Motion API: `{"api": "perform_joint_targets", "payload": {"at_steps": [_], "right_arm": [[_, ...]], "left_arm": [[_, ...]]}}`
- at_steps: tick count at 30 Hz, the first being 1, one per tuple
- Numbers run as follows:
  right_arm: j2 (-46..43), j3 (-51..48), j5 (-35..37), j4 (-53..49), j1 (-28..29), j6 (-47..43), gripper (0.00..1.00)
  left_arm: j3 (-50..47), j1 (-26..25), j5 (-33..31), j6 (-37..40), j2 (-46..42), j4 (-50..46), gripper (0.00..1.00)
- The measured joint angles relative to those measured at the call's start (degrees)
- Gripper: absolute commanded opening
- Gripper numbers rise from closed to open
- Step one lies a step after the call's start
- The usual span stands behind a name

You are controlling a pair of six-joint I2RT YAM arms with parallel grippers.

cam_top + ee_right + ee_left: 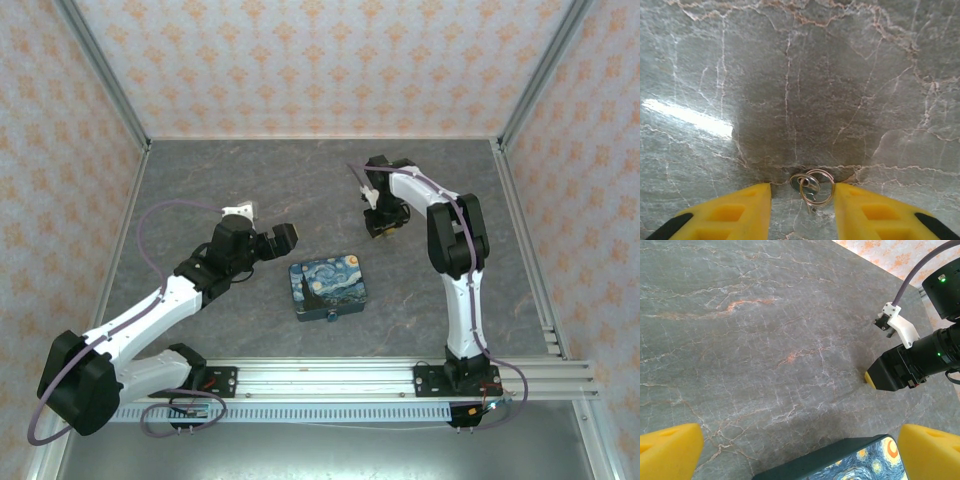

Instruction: Unlock the padlock with the key

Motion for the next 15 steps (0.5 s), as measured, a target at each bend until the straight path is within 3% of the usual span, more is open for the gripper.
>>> {"api": "perform_joint_targets", "payload": {"at_steps": [15], "right_arm": [[1.18, 1.70, 0.28, -0.48, 0.02, 0.02, 0.31]], "left_arm": [[0.00, 0.00, -0.81, 0.02, 0.00, -0.13, 1.00]]}}
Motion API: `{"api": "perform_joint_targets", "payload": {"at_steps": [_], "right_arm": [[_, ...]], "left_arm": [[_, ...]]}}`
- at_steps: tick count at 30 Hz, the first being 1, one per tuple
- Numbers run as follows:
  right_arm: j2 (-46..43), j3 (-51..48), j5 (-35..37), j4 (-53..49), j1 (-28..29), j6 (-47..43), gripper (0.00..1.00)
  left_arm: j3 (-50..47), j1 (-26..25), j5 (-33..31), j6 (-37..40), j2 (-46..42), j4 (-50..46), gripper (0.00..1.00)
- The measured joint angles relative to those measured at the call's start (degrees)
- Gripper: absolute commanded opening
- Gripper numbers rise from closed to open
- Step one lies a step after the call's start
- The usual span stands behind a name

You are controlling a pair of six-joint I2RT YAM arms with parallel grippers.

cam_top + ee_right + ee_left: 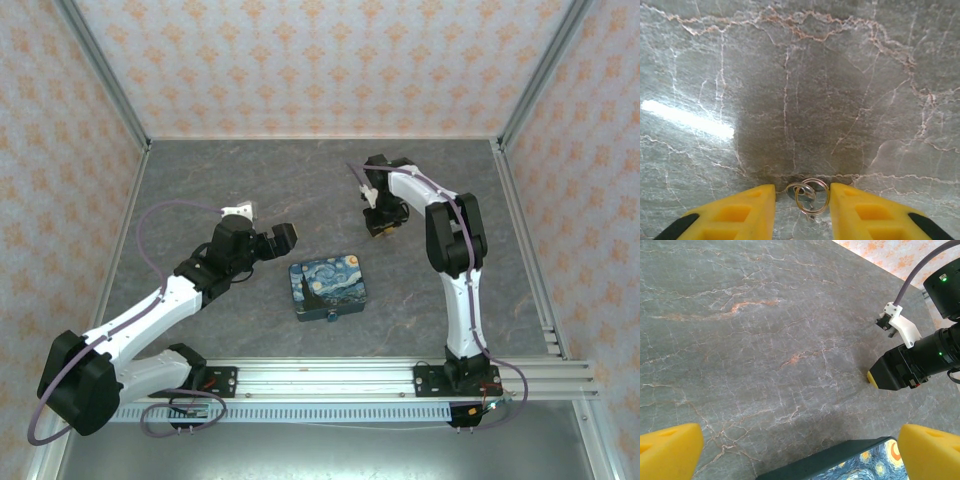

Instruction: Unlock the padlock with the key

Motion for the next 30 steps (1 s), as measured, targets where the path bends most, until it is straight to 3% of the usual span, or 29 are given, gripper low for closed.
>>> {"api": "perform_joint_targets", "payload": {"at_steps": [19, 30], "right_arm": [[-2.73, -2.43, -0.59, 1.46, 0.46, 1.38, 0.00], [-18.53, -15.02, -8.66, 11.52, 0.46, 8.48, 0.00]], "left_arm": [[0.00, 0.00, -0.02, 0.42, 0.00, -0.02, 1.00], [0.00, 0.00, 0.85, 0.20, -3.19, 0.63, 1.00]]}}
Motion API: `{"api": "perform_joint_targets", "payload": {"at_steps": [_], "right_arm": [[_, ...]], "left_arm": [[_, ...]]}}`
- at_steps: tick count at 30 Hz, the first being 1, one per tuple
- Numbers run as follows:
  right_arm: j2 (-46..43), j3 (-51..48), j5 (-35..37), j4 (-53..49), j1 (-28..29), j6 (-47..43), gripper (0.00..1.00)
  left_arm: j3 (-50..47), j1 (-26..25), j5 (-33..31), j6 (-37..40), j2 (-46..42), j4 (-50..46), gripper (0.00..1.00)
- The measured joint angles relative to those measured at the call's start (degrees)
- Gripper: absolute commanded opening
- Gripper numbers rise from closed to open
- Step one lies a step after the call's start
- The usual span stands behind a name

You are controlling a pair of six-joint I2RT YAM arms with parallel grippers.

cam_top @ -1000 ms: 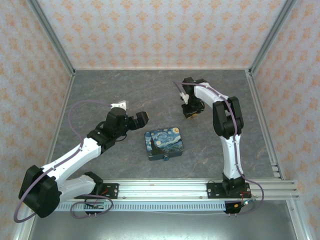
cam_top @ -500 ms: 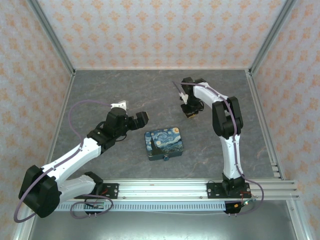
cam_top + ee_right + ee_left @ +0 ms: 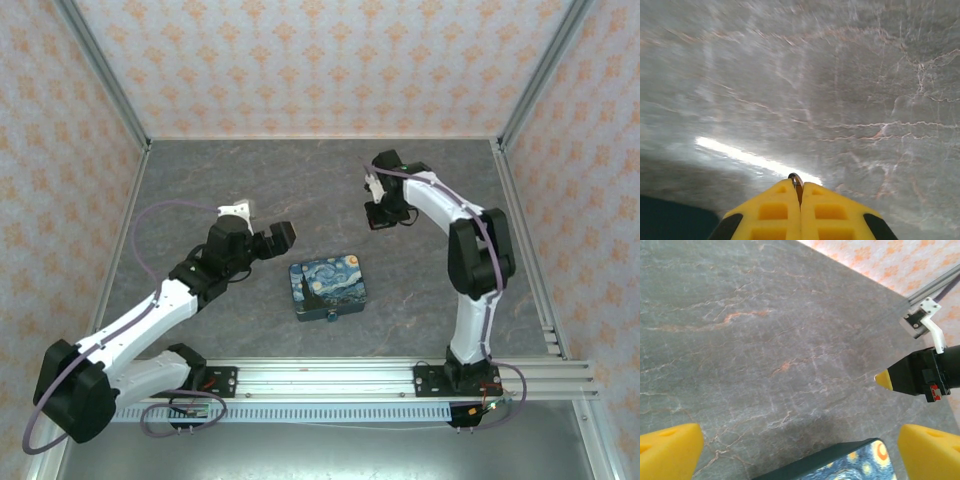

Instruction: Unlock the padlock with the key

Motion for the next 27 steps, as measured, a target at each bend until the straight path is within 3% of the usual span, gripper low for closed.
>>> {"api": "perform_joint_targets", "payload": {"at_steps": [5, 12, 19, 27], "right_arm": [[-12.50, -9.14, -7.61, 11.28, 0.00, 9.07, 0.00], [-27.89, -24.85, -17.09, 34.60, 0.00, 30.03, 0.00], [-36.94, -35.67, -18.08, 53.18, 0.28, 51.91, 0.00], [-40.37, -37.51, -16.28, 60.74, 4.70, 67.84, 0.00]], "left_arm": [[0.00, 0.00, 3.72, -2.60, -0.76, 4.39, 0.97], [0.00, 0.00, 10.82, -12.68, 1.36, 16.22, 0.87], [1.07, -1.55, 14.99, -25.70, 5.57, 27.63, 0.75], [6.45, -4.94, 17.55, -37.33, 12.87, 35.95, 0.59]]}}
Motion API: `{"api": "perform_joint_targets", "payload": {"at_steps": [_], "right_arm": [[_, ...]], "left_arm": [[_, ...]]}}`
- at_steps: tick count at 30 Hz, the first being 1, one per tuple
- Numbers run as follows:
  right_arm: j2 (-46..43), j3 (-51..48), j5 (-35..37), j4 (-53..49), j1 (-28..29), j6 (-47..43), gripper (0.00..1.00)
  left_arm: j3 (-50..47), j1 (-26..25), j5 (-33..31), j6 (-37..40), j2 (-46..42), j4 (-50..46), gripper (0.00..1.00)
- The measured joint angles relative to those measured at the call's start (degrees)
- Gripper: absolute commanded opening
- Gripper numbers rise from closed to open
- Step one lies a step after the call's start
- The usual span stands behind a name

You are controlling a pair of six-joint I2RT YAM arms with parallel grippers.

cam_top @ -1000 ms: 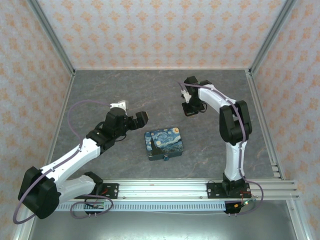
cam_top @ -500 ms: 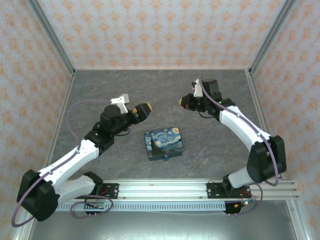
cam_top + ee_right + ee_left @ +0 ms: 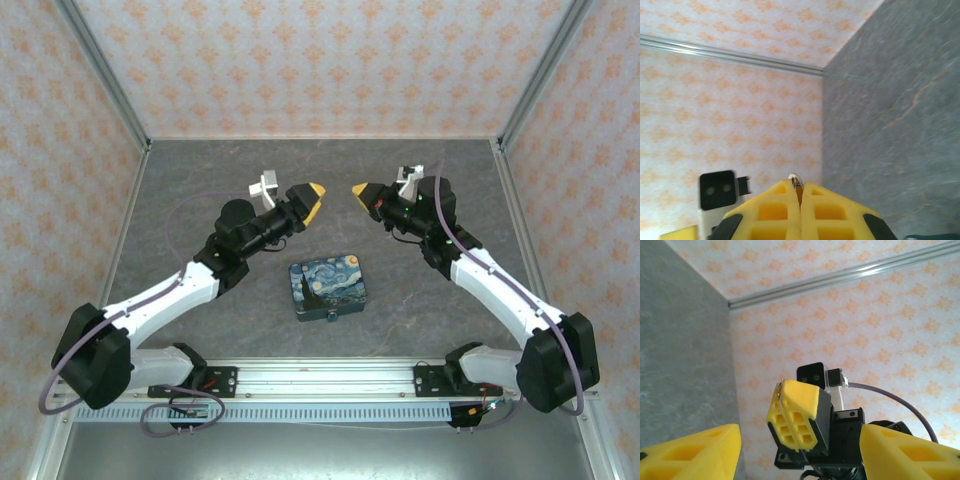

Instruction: Unlock the padlock with the key

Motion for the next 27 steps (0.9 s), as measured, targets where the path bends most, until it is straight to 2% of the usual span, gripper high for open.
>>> {"api": "perform_joint_targets", "payload": {"at_steps": [6, 9, 13, 24, 27], "right_arm": [[-0.02, 0.02, 2.32, 1.90, 2.89, 5.44, 0.00], [-0.02, 0.02, 2.99, 2.27, 3.43, 6.73, 0.00], [-0.02, 0.02, 4.09, 2.29, 3.45, 8.00, 0.00], [-0.02, 0.02, 4.70, 2.84, 3.45, 10.10, 0.00], [-0.02, 0.02, 4.70, 2.84, 3.45, 10.14, 0.00]], "left_arm": [[1.73, -2.82, 0.74, -6.01, 6.38, 5.51, 0.46], [1.70, -3.69, 0.66, -7.78, 8.24, 6.67, 0.44], [1.70, -4.02, 0.04, -8.79, 8.35, 7.74, 0.41], [1.70, -4.07, -0.59, -9.46, 8.35, 8.50, 0.27], [1.70, -4.07, -0.61, -9.57, 8.48, 8.61, 0.27]]}}
